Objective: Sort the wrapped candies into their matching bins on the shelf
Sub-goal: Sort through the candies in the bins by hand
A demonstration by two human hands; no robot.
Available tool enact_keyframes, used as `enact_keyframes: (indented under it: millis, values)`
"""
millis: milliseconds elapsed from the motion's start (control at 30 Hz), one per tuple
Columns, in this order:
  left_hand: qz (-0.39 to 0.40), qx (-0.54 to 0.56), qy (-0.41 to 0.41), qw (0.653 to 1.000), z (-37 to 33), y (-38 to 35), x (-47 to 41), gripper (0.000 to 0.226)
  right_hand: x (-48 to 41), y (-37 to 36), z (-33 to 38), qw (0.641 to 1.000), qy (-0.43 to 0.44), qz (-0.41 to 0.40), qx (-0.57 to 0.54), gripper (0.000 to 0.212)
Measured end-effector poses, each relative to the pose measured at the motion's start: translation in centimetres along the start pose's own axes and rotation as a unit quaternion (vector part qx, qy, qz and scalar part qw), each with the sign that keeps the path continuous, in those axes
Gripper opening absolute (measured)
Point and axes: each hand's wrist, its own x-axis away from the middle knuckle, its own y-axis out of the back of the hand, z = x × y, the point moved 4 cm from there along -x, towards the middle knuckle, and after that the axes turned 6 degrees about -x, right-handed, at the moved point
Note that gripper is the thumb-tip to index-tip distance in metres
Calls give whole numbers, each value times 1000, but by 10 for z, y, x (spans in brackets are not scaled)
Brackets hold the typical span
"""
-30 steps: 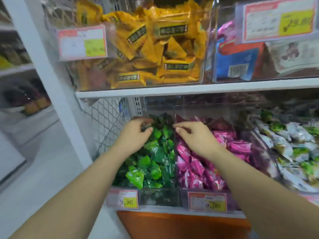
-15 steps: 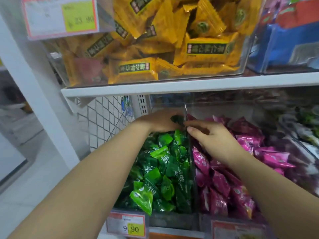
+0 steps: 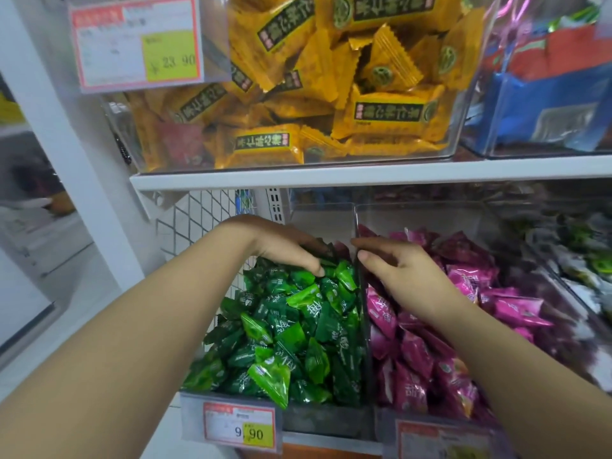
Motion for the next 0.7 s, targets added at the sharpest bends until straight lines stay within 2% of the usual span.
enact_keyframes:
  millis: [300,700]
  values:
    - [-10,-26,48,998,20,-10,27,62,3,1,0,999,-14,28,-12,26]
    - [4,-131,144,981,15,-8,44,59,2,0,0,999,-16,28,-5,26]
